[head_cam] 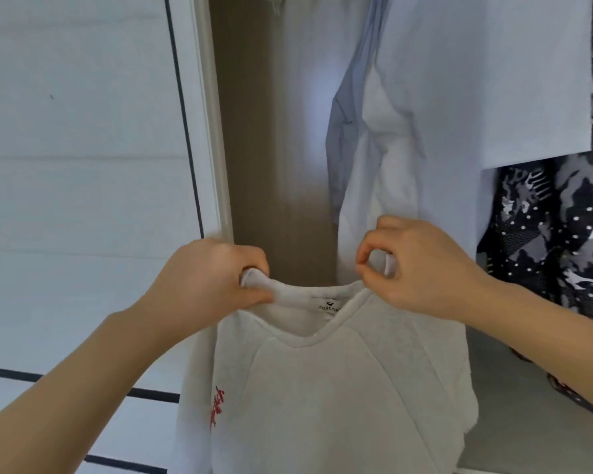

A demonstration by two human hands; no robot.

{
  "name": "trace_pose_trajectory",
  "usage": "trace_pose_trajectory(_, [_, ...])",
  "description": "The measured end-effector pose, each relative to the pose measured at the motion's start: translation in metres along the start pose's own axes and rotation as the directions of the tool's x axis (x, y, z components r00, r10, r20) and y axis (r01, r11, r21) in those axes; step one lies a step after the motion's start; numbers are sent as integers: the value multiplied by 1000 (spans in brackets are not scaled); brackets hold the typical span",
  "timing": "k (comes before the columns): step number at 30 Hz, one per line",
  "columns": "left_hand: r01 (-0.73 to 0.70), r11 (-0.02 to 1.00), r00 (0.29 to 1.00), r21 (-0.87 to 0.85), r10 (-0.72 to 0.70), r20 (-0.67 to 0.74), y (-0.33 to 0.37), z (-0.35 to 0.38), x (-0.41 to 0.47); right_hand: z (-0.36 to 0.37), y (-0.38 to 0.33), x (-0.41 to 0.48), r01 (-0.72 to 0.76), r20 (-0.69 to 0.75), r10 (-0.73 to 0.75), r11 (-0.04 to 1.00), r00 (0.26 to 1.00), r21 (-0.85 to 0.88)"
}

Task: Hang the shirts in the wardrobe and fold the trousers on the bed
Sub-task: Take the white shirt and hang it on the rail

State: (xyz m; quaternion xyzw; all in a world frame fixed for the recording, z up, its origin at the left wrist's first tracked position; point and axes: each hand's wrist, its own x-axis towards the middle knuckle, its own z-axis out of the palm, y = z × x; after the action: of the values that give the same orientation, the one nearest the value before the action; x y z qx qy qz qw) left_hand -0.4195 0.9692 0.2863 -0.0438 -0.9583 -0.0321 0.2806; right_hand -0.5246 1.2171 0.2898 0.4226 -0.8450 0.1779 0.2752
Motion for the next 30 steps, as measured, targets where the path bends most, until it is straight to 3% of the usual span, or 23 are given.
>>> trace_pose_trajectory(2, [23,993,1000,116,-24,2,3,2,3,-7,8,-3,92,50,-86,986,995,-140])
trace_pose_trajectory(4, [15,983,997,183,0,-82,6,5,3,-14,16,-9,190,73,-178,955,981,-228])
trace_pose_trajectory(8, [95,973,976,211,-49,-214,23,2,-2,-29,30,-18,272,84,-259,921,962,-278])
trace_pose_trajectory(10, [181,955,977,235,-147,-157,36,-2,-2,-34,35,-22,266,102,-246,912,964,-313])
trace_pose_trajectory(13, [305,909,952,284,-286,-106,52,-14,-1,-46,44,-28,223,-8,-233,937,972,-271])
trace_pose_trajectory(17, [510,812,859,284,-497,-121,67,-43,6,-72,56,-23,130,-127,-163,963,978,-238])
trace_pose_trajectory(19, [606,786,795,119,-602,-71,76,-59,12,-84,60,-18,90,-154,-127,970,980,-227])
trace_pose_trajectory(21, [673,699,724,-239,-689,23,86,-73,18,-94,60,-12,85,-202,-126,976,971,-200])
trace_pose_trajectory(24, [615,339,648,-712,-733,210,96,-88,27,-107,61,-3,81,-263,-120,985,957,-155])
trace_pose_trajectory(26, [568,113,631,-815,-696,343,99,-97,32,-116,61,3,78,-296,-116,987,948,-138])
trace_pose_trajectory(27, [566,54,631,-823,-670,390,99,-102,35,-120,63,6,68,-305,-109,987,946,-143])
trace_pose_trajectory(30, [612,85,680,-786,-563,469,97,-119,37,-133,74,18,14,-355,-61,991,933,-135])
